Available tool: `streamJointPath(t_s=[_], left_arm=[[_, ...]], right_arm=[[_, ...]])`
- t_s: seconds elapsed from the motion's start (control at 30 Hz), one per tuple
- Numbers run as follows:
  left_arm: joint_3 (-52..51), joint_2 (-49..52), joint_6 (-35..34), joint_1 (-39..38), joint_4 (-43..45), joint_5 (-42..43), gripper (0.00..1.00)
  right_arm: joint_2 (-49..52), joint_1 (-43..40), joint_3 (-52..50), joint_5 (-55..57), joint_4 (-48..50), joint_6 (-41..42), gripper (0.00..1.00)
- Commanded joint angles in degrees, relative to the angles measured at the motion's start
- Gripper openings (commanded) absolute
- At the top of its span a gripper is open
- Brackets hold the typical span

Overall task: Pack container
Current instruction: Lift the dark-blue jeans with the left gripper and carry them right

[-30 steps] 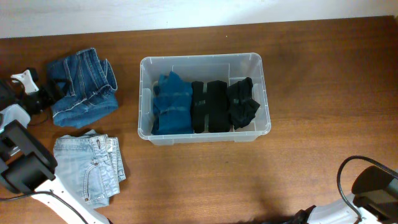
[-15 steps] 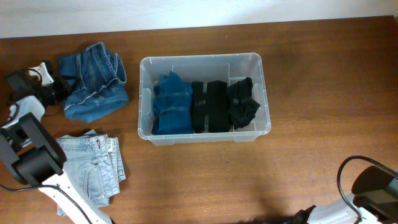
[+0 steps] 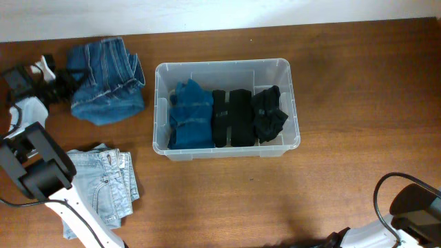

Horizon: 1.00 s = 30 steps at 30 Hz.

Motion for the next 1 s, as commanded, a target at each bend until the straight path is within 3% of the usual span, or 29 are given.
streamJointPath(t_s=[0.0, 0.57, 0.97], left_arm=[[8.1, -2.0, -2.7, -1.6, 0.3, 9.1, 0.01], [36.6, -3.2, -2.7, -10.9, -6.7, 12.2, 0.01], [43.6, -4.3, -19.4, -17.5, -6.7, 15.8, 0.01]], right_arm=[[-1.0, -0.1, -0.2, 1.1, -0.3, 0.0, 0.98], [-1.0, -0.1, -0.2, 1.1, -0.3, 0.0, 0.98], [-1.0, -0.1, -0.2, 1.1, -0.3, 0.0, 0.98]])
